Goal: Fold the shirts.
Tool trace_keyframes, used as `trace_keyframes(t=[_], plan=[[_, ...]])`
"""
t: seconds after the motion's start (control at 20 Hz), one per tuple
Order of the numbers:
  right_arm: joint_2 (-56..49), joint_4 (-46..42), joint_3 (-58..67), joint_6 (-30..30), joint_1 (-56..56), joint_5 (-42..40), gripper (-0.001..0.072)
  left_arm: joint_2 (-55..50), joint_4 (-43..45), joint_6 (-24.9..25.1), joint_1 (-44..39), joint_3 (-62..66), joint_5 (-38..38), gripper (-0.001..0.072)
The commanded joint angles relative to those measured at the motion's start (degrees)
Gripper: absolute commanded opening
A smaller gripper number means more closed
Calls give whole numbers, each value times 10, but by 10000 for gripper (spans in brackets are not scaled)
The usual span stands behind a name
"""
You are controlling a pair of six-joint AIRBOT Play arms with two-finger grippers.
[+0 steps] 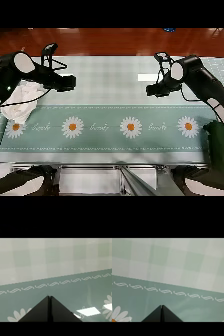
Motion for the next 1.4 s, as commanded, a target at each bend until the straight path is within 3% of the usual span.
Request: trace_keyframes(t=[0.0,0.25,0.3,0.35,0.4,0.5,0.6,0.75,0.9,1.2,1.35], plan=[[0,0,1,0,0,0,20,0,0,0,0,0,1,30],[0,1,1,2,0,-68,38,-8,1,0,0,0,42,37],[0,0,0,9,0,-73,211,-11,12,0,4,0,56,145],[-1,0,0,5,0,-70,414,-12,29,1,9,0,61,426],[-1,-1,0,3,0,-57,419,-13,62,3,16,0,61,507],[-1,-16,0,-11,0,-15,418,-12,158,-18,54,17,20,507],[0,-24,0,-21,0,20,416,0,191,-19,128,25,-4,507],[0,-5,0,-41,1,69,415,26,175,-19,271,24,0,507],[0,37,0,-41,1,45,415,20,99,-2,374,15,12,507],[0,76,0,-29,1,27,415,-67,83,90,423,-15,65,507],[0,80,0,-19,1,30,415,-116,131,89,421,-14,74,507]])
